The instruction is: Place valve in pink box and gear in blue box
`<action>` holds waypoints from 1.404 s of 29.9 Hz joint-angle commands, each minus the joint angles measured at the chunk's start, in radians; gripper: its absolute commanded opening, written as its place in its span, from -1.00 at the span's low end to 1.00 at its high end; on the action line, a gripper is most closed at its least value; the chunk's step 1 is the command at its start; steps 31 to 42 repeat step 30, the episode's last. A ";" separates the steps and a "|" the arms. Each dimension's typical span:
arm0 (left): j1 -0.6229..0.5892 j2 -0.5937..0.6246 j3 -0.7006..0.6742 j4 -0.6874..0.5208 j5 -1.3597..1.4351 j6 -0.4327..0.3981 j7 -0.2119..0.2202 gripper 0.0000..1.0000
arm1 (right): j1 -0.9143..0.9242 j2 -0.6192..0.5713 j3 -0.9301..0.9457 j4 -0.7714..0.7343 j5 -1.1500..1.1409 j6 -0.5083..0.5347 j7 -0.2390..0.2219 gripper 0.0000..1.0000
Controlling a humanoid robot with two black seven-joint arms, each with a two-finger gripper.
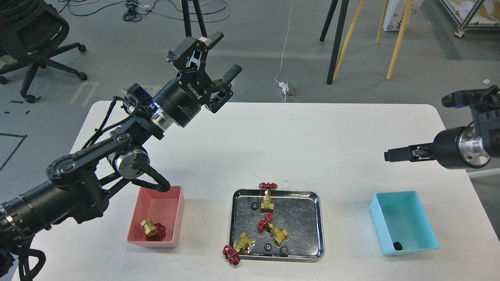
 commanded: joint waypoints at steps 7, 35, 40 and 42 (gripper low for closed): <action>-0.125 0.063 0.001 0.077 -0.075 -0.199 0.000 0.74 | -0.037 0.175 0.139 -0.319 0.927 -0.066 0.382 0.97; -0.187 -0.171 -0.114 0.797 -0.310 -0.213 0.000 0.77 | -0.326 0.499 0.456 -0.723 1.173 0.019 0.496 0.97; -0.187 -0.171 -0.114 0.797 -0.310 -0.213 0.000 0.77 | -0.326 0.499 0.456 -0.723 1.173 0.019 0.496 0.97; -0.187 -0.171 -0.114 0.797 -0.310 -0.213 0.000 0.77 | -0.326 0.499 0.456 -0.723 1.173 0.019 0.496 0.97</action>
